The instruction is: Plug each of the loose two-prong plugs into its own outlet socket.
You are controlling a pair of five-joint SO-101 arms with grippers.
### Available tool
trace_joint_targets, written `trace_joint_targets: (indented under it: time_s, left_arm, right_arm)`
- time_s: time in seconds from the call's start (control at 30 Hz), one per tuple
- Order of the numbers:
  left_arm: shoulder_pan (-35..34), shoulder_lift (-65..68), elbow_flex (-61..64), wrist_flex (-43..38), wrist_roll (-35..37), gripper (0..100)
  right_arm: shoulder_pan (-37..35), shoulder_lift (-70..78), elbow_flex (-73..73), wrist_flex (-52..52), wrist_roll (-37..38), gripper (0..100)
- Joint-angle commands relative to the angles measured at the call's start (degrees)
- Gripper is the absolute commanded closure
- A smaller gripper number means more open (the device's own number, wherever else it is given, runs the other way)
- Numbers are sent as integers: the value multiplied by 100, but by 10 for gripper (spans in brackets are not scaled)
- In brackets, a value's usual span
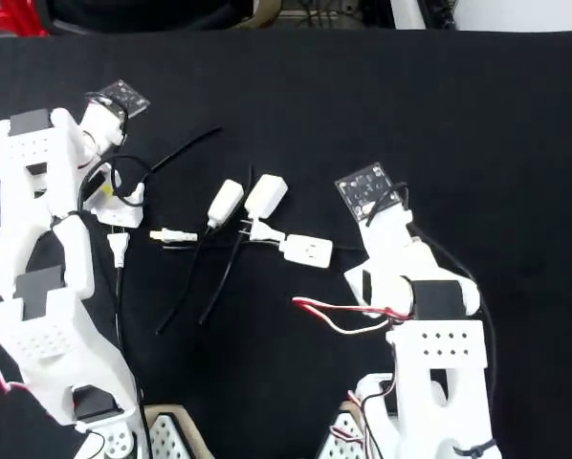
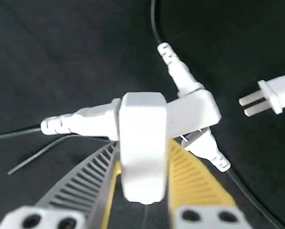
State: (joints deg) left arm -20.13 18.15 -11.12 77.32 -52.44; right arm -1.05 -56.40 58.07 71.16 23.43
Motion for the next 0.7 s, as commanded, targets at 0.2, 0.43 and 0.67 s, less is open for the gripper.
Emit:
trace_joint_targets:
  time_s: [0.2,0.43,0.67]
  left_arm:
    - [75,-281,-558,273,308,774]
    - [875,-870,-567,1178,1266,777]
    - [2695,-949,567,633,1960,777]
  right_arm:
    - [53,-66,-31,-97,-35,985]
    - [70,-66,-40,-88,-26,985]
    - [976,-66,-286,-44,-18,985]
